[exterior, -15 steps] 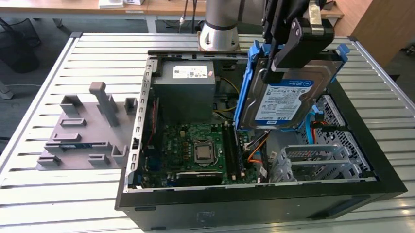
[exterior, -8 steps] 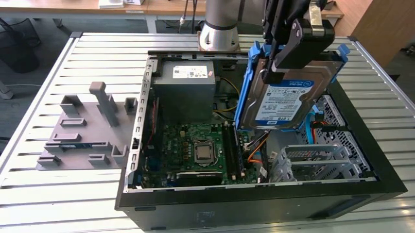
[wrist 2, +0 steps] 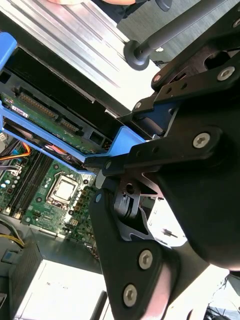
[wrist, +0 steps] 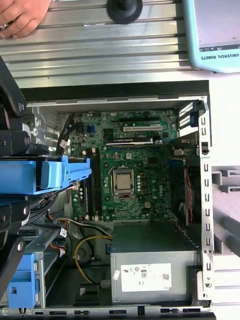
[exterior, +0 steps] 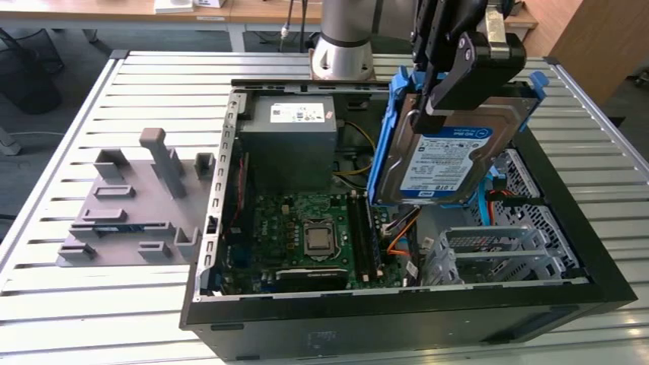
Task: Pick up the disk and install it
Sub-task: 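Insert the disk into the insertion slot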
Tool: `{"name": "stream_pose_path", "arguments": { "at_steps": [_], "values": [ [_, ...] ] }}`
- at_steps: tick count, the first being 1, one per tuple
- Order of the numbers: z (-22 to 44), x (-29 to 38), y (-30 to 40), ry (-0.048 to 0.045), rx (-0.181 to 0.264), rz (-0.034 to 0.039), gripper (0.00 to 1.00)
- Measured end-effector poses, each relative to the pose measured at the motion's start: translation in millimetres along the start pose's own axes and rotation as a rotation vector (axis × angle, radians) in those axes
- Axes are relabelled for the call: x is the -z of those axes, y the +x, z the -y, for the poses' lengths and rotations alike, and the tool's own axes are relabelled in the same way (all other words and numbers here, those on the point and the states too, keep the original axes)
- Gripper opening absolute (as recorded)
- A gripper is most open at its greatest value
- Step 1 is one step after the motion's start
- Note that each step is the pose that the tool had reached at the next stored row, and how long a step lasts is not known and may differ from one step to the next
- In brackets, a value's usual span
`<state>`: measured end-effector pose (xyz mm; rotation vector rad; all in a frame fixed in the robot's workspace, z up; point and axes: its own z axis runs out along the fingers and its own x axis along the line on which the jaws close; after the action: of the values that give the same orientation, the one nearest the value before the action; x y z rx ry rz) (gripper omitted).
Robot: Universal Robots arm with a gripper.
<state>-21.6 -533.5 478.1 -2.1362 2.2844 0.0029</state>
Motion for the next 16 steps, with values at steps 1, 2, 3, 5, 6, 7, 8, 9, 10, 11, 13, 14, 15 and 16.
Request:
{"name": "stream_pose_path", "arguments": {
  "at_steps": [1,2,3,5,6,7,8,9,10,11,13,14,15,16],
  "values": [
    [0.0,-0.1,1.6,0.0,0.0,0.0001,0.36],
    [0.1,-0.3,3.8,0.0001,0.0,0.0002,0.36],
    [0.3,-0.5,5.8,0.0,0.0,0.0002,0.36],
    [0.5,-1.2,8.7,0.0001,0.0,0.0002,0.36],
    [1.4,-1.6,9.4,0.0001,0.0,0.0002,0.36],
    [3.2,-2.0,9.7,0.0001,0.0,0.0003,0.36],
    [5.1,-2.5,9.8,0.0,0.0,0.0003,0.36],
    [7.1,-3.0,10.0,0.0,0.0,0.0002,0.36],
    [8.7,-3.5,10.3,0.0,0.0,0.0001,0.36],
    [9.8,-4.1,10.9,0.0,0.0,0.0,0.36],
    [11.0,-5.4,13.4,0.0,0.0,0.0001,0.36],
    [11.4,-6.1,15.4,0.0001,0.0,0.0001,0.36],
    [11.8,-6.7,17.4,0.0,0.0,0.0001,0.36],
    [12.1,-7.2,19.1,0.0,0.0,0.0,0.36]
  ]
}}
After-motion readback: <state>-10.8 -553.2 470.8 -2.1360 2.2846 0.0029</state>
